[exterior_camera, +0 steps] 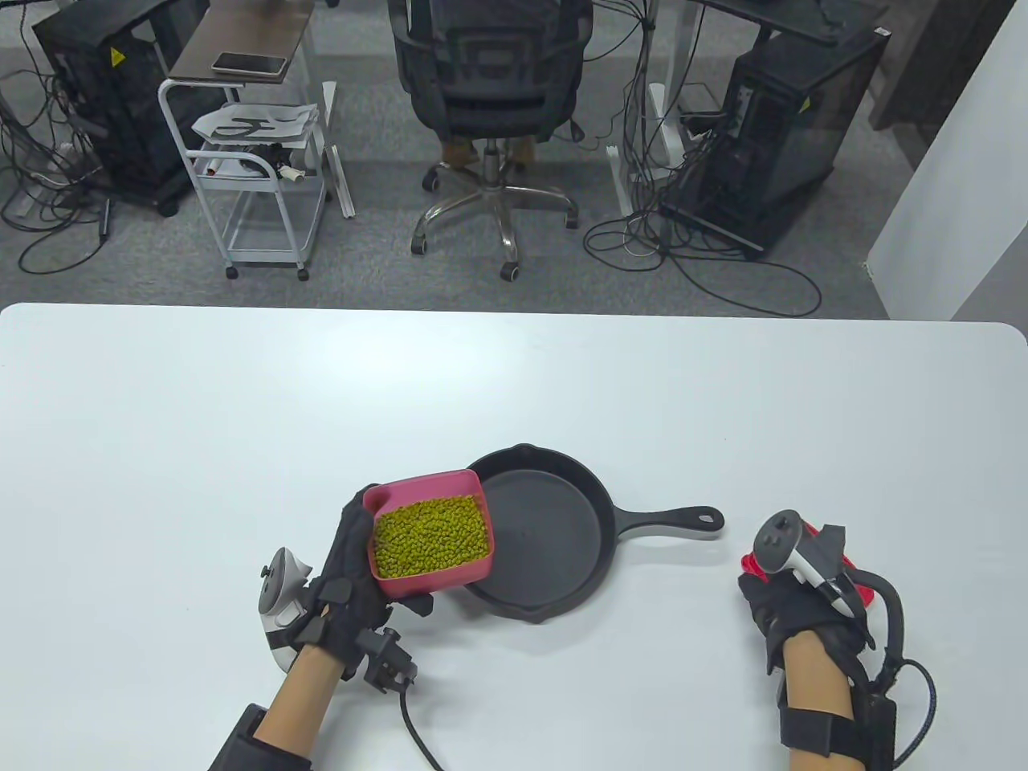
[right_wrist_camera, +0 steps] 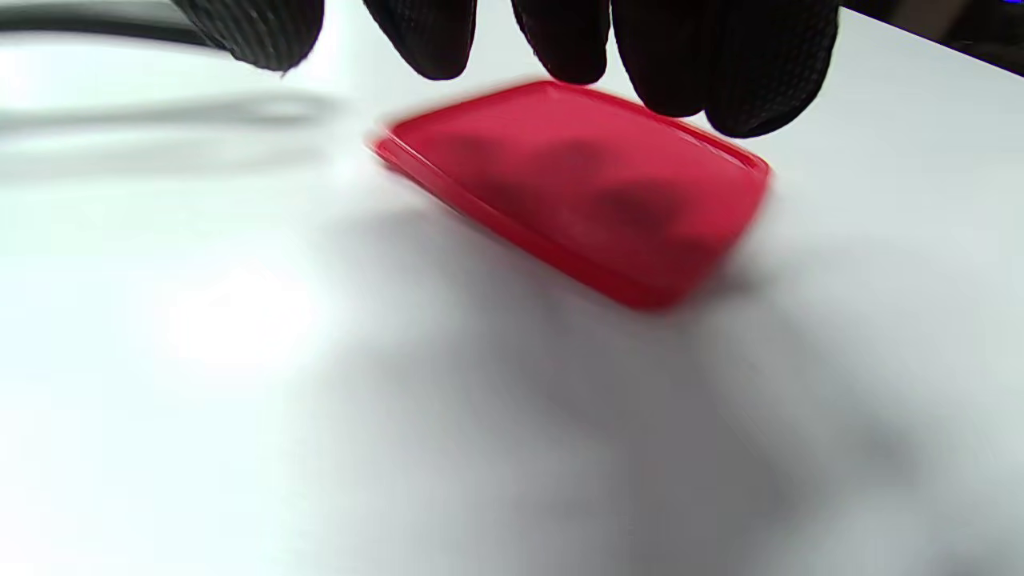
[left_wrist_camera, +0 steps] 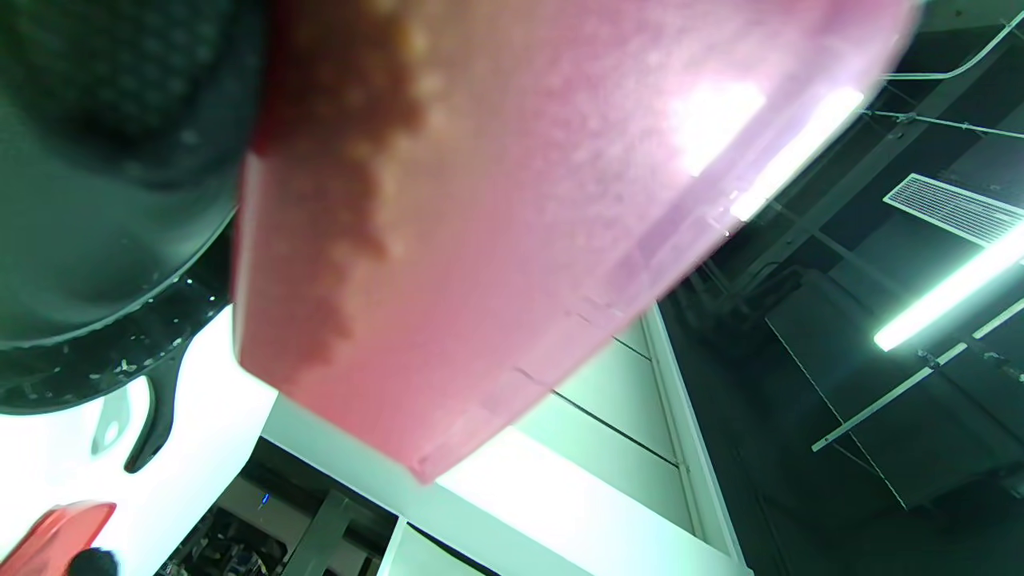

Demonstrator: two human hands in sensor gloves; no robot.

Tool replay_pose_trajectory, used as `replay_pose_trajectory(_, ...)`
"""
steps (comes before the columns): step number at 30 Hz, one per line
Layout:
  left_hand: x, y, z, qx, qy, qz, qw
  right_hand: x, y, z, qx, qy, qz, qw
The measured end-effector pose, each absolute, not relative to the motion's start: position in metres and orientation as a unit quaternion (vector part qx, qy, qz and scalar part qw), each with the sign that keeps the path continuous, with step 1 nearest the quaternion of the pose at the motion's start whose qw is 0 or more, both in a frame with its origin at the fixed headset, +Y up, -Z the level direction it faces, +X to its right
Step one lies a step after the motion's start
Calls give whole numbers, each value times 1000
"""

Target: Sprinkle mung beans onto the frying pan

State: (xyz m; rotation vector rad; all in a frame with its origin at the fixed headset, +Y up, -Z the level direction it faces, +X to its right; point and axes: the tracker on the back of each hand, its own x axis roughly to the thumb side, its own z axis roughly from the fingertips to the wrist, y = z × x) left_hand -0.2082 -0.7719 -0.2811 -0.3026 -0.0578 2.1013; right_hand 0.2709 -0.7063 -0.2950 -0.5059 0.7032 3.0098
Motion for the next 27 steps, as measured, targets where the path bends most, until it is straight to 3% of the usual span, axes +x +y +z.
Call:
replay_pose_trajectory(4,-208,-773,-282,-125,-23,859,495,223,-667,-301,-69,173,981,56)
replay_pose_trajectory(10,-207,-776,-282,-135,-23,852,505,110,-599,-294,139,89,976,144)
replay_pose_trajectory(14,-206,-778,-282,-141,-26,846,514,51,-578,-285,230,70,957,161)
replay_pose_trajectory(19,-202,-779,-281,-148,-29,836,527,-8,-577,-284,284,67,948,129)
replay_pose_trajectory(27,-200,-779,-281,-150,-28,826,542,-44,-620,-302,276,142,950,31)
